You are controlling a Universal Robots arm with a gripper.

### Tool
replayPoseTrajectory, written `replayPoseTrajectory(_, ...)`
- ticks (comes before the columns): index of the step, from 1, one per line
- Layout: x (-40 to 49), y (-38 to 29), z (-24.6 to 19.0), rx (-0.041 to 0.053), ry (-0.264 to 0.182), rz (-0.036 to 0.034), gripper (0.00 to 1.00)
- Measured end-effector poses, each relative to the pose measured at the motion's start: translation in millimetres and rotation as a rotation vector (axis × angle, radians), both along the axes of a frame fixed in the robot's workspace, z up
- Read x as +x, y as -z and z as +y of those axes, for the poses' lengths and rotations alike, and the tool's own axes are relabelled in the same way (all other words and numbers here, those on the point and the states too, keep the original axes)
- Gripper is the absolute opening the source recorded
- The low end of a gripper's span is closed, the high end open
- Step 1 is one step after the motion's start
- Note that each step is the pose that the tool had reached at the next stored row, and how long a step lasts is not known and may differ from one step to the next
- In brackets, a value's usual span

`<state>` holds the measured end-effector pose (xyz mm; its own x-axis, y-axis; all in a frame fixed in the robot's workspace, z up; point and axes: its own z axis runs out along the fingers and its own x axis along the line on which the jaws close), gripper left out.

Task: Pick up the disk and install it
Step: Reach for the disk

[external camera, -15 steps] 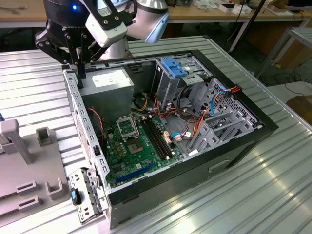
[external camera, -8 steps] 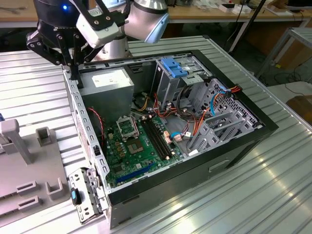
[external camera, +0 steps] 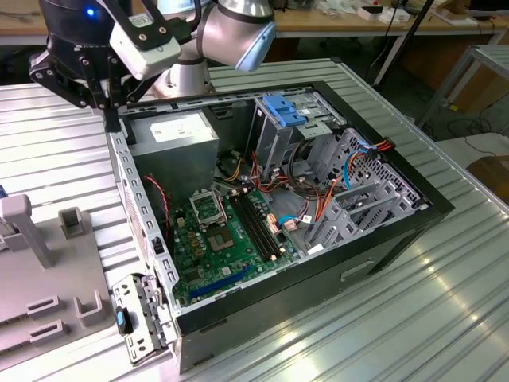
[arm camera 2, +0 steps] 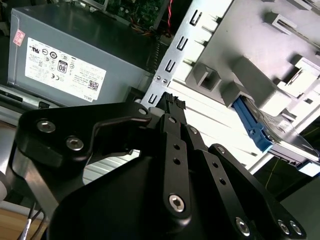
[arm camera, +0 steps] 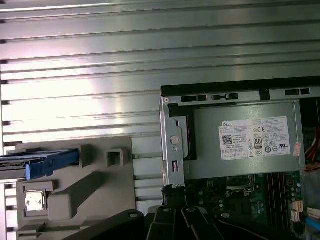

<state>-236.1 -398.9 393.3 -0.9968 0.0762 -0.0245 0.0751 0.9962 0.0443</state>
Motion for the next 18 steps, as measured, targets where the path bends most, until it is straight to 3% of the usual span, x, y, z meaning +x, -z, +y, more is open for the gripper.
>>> replayPoseTrajectory(18, -33.4, 0.0, 0.0, 0.0, 0.0, 0.0, 0.11)
